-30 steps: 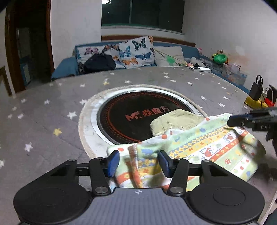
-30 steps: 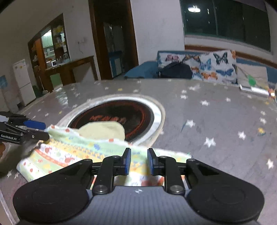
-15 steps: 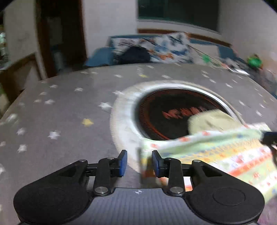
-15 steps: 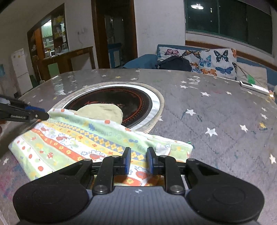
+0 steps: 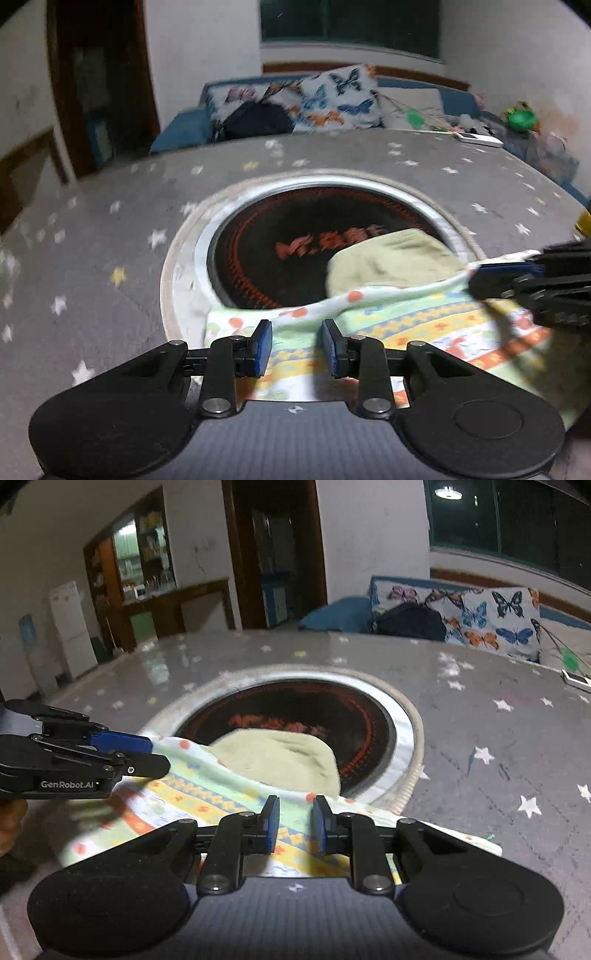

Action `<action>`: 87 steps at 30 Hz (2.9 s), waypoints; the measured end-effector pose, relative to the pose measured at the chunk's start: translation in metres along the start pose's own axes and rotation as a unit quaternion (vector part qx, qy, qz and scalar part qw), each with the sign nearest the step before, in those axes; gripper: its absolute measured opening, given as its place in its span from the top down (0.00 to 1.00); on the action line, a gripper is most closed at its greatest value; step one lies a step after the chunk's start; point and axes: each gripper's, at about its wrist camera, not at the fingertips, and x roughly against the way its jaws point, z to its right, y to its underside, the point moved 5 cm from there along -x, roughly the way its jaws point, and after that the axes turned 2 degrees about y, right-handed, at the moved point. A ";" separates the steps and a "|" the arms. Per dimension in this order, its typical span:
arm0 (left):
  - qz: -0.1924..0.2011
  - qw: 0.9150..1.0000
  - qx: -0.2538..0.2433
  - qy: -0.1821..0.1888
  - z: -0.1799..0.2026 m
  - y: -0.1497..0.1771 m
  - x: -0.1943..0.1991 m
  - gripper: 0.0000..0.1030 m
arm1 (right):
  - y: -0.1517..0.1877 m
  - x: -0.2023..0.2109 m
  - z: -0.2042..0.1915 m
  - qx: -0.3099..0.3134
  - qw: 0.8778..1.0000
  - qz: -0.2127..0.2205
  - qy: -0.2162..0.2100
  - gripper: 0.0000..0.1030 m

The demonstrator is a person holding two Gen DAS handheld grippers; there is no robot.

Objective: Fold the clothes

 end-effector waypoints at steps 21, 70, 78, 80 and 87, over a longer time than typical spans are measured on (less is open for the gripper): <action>0.036 0.998 -0.057 0.017 0.056 0.055 0.060 0.63 | 0.062 0.075 -0.042 0.072 0.997 0.023 -0.014 0.76; 0.044 0.999 -0.016 0.003 0.028 0.021 0.063 0.52 | 0.027 0.054 -0.052 0.085 0.995 0.043 -0.033 0.55; 0.037 0.999 -0.023 0.000 0.030 0.056 0.074 0.51 | 0.045 0.054 -0.084 0.159 0.986 0.040 -0.033 0.53; 0.030 0.999 -0.011 0.002 0.028 0.055 0.071 0.50 | 0.044 0.057 -0.083 0.153 0.987 0.042 -0.029 0.51; -0.002 1.000 0.027 0.001 0.022 0.042 0.071 0.40 | 0.043 0.064 -0.062 0.105 0.994 0.034 -0.018 0.49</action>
